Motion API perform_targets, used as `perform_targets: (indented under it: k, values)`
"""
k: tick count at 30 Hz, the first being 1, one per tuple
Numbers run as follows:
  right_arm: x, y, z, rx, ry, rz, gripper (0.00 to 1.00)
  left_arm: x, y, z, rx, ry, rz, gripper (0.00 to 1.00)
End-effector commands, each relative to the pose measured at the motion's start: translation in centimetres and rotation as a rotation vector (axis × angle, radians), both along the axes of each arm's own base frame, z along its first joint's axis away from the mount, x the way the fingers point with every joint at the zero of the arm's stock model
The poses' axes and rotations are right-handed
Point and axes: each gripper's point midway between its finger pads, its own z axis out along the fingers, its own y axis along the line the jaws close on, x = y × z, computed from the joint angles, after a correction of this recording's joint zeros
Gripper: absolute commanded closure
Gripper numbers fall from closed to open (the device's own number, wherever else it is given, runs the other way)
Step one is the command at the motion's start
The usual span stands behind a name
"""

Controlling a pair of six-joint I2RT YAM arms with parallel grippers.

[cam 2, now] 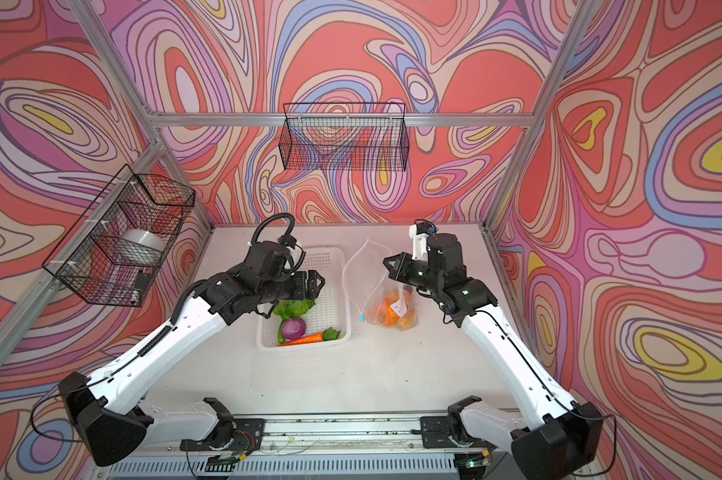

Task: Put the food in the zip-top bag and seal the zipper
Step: 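Move the left gripper into the basket and grasp the purple onion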

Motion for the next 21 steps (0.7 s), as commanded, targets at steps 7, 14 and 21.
perform_targets:
  k: [7, 14, 21]
  values:
    - [-0.3, 0.0, -0.2, 0.013, -0.001, -0.007, 1.0, -3.1, 5.5, -9.5, 0.267, 0.209, 0.082, 0.12]
    - [-0.5, -0.1, -0.2, 0.013, 0.005, -0.007, 1.0, -2.7, 5.7, -13.5, 0.267, 0.296, 0.099, 0.09]
    - [-0.6, -0.2, 0.0, 0.012, 0.003, -0.012, 1.0, -2.2, 5.3, -16.2, 0.279, 0.352, 0.098, 0.09]
